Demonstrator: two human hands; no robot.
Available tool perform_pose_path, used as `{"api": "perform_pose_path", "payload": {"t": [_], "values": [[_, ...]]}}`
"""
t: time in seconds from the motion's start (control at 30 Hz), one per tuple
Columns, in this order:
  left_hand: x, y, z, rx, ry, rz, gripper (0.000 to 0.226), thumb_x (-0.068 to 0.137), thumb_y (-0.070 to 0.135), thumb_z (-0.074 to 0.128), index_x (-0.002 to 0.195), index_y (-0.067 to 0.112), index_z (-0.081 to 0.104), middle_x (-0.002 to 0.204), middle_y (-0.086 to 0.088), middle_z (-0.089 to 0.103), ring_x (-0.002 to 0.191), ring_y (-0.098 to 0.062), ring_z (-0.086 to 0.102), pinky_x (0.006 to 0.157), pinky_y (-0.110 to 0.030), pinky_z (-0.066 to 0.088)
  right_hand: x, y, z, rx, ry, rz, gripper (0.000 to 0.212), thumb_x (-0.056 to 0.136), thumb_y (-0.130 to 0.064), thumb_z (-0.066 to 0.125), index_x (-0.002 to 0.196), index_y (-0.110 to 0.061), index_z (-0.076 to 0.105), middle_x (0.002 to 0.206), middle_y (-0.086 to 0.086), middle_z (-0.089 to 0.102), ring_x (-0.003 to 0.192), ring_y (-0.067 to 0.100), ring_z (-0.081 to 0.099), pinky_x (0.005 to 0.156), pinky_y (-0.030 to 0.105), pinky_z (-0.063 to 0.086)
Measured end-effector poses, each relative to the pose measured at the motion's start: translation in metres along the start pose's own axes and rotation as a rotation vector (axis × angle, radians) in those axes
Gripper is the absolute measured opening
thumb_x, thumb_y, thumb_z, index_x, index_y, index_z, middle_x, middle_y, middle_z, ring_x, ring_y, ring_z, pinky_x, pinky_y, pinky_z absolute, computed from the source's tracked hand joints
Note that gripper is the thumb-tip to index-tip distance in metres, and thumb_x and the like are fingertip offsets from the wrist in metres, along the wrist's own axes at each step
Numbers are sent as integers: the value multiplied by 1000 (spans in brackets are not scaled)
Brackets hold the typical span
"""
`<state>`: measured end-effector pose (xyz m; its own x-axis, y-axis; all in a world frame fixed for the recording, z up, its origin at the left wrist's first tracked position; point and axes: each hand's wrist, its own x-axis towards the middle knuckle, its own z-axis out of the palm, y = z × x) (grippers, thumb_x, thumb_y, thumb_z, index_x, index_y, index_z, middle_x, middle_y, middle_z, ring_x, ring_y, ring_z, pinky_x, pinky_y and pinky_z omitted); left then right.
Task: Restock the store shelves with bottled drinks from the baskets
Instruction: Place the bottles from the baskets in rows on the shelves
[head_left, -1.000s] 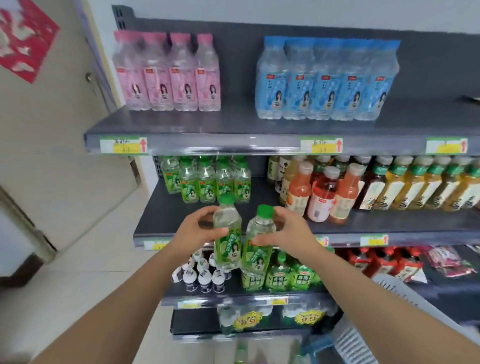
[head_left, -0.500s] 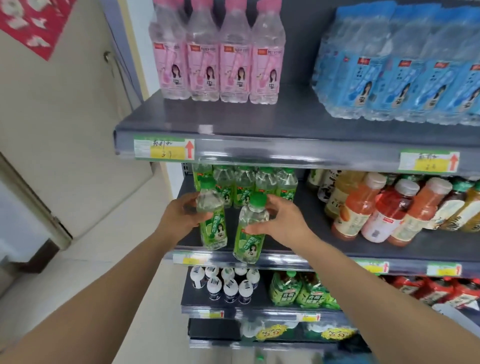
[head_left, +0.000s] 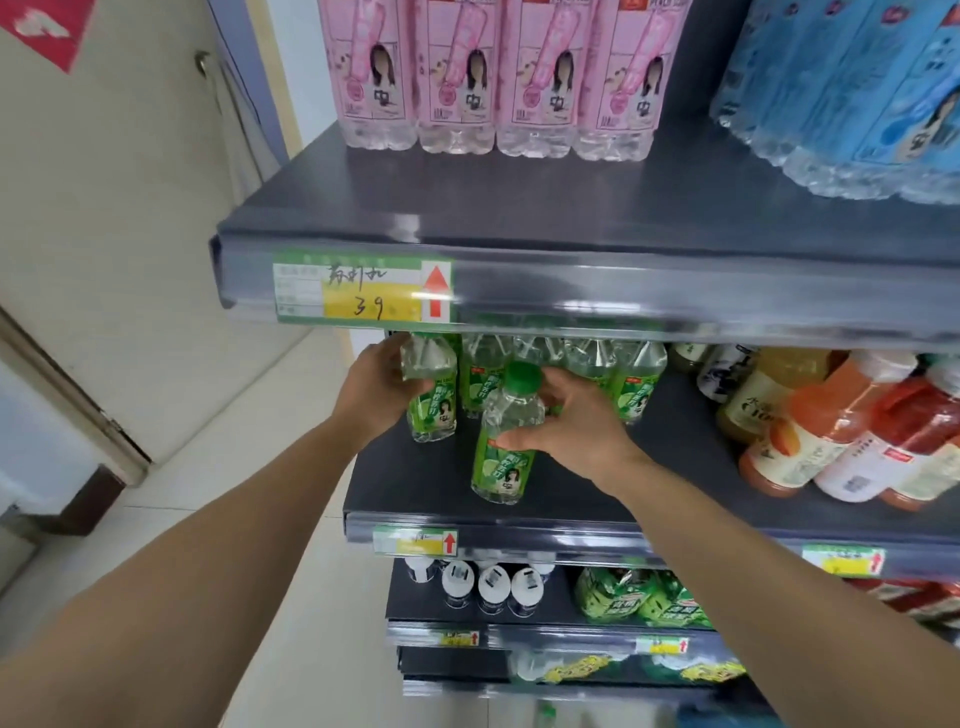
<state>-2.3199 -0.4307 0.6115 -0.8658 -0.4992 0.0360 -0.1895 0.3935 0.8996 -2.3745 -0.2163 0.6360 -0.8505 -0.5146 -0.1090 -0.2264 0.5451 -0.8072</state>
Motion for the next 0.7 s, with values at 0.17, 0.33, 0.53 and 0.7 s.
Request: {"api": "perform_pose_path", "payload": {"t": [0.17, 0.33, 0.53, 0.7], "values": [[16, 3, 5, 24, -50, -13, 35, 82, -3, 68, 102, 21, 54, 105, 1, 63, 103, -22, 62, 87, -36, 49, 7, -1, 0, 24, -26, -15, 86, 61, -19, 91, 137, -18, 50, 138, -3, 55, 116, 4, 48, 98, 18, 34], [28, 3, 6, 176, -63, -15, 42, 85, 1, 66, 125, 7, 55, 122, -8, 64, 114, -25, 58, 85, -28, 41, 10, -4, -2, 14, -27, -23, 91, 63, -18, 89, 142, -15, 43, 142, -1, 51, 122, 7, 47, 96, 14, 31], [34, -3, 10, 298, -25, 42, 47, 85, 5, 66, 130, 13, 53, 131, -8, 58, 121, -28, 54, 95, -34, 43, 6, -7, -1, -13, -47, -49, 91, 65, -15, 88, 144, -14, 41, 142, 0, 51, 121, 6, 46, 96, 14, 29], [29, -6, 14, 305, 67, 22, 48, 83, 9, 69, 128, 13, 54, 123, -11, 54, 109, -31, 59, 96, -40, 47, 5, -9, 6, -69, -52, -80, 91, 64, -21, 89, 143, -19, 43, 141, -4, 52, 130, 12, 46, 101, 18, 31]]}}
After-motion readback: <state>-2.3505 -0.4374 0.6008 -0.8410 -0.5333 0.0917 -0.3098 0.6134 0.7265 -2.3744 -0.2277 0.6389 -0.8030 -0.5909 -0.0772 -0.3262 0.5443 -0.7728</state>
